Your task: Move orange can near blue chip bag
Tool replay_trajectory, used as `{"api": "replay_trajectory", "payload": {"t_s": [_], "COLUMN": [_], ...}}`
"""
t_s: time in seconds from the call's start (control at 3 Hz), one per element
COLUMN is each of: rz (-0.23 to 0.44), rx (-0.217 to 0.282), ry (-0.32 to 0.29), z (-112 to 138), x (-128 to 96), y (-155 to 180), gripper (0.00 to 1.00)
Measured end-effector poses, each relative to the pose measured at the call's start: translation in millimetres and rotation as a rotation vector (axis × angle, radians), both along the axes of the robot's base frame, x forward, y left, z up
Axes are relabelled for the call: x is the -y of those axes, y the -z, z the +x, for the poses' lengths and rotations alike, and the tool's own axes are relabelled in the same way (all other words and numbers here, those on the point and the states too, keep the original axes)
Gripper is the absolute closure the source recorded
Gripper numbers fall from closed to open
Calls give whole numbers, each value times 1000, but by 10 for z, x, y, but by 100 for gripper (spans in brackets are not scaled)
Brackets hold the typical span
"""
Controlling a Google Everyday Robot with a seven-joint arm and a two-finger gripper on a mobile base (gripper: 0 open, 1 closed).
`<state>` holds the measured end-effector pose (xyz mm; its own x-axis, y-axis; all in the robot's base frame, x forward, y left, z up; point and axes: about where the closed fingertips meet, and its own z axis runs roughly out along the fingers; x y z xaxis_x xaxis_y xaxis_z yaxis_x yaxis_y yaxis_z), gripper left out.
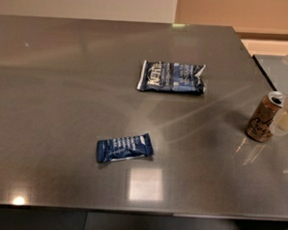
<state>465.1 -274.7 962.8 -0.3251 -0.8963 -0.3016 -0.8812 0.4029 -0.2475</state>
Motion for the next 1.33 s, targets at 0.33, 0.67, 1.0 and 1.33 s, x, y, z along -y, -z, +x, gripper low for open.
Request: {"api": "replay_trajectory", "payload": {"t_s": [0.33,0.67,1.0,1.33], "rz": [60,139,171,195], "rx": [7,4,-2,-25], "ry": [38,71,91,104], "z": [112,305,404,470], "x": [210,397,487,531], "y": [144,340,441,558], "gripper": [0,0,0,0]}}
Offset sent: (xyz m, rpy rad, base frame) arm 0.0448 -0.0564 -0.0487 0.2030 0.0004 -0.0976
